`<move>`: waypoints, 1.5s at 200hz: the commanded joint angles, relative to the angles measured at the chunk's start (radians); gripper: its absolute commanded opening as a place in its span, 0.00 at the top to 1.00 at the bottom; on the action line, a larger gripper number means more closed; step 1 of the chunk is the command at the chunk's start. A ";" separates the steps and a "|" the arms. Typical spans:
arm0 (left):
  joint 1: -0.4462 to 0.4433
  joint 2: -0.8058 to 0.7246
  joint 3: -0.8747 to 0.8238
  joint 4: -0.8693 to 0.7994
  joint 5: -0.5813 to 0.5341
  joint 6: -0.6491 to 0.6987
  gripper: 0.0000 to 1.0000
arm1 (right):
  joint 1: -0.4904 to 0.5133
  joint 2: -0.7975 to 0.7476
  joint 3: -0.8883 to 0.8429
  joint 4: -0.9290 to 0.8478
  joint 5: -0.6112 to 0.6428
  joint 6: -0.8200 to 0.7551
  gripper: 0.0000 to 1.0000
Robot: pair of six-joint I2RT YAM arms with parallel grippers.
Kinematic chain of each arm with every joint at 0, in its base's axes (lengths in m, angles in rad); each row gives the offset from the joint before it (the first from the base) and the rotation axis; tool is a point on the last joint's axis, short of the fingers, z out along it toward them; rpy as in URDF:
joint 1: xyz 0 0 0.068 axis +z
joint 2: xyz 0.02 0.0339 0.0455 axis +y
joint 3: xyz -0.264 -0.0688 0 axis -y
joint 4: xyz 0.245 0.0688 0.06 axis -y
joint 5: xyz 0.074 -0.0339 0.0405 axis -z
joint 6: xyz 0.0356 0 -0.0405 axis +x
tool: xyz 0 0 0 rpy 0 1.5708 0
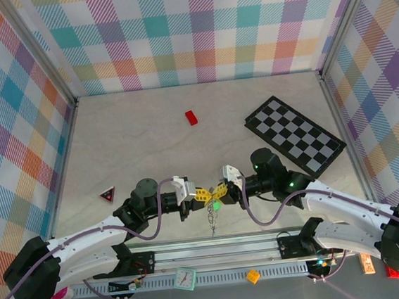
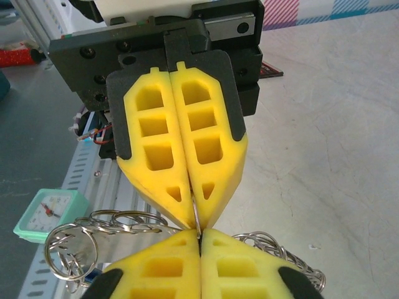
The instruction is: Put the keys on the keyring
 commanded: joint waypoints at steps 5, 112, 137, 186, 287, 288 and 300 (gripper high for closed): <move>-0.005 -0.003 -0.002 0.095 0.018 -0.023 1.00 | 0.003 0.025 0.041 0.038 -0.047 -0.002 1.00; -0.005 -0.039 0.101 -0.290 -0.132 0.041 0.72 | 0.013 0.112 0.239 -0.352 0.066 -0.197 1.00; -0.004 -0.033 0.116 -0.300 -0.127 0.047 0.72 | 0.024 0.130 0.276 -0.417 0.099 -0.235 1.00; -0.005 0.004 0.148 -0.335 -0.098 0.066 0.87 | 0.055 0.152 0.321 -0.475 0.115 -0.265 1.00; -0.004 -0.062 0.073 -0.207 -0.068 0.048 1.00 | -0.009 0.027 0.148 -0.228 0.089 -0.025 0.65; -0.005 -0.062 0.072 -0.205 -0.068 0.047 1.00 | -0.009 0.025 0.146 -0.226 0.089 -0.023 0.65; -0.005 -0.061 0.062 -0.183 -0.077 0.032 1.00 | -0.008 0.005 0.118 -0.193 0.097 -0.011 0.64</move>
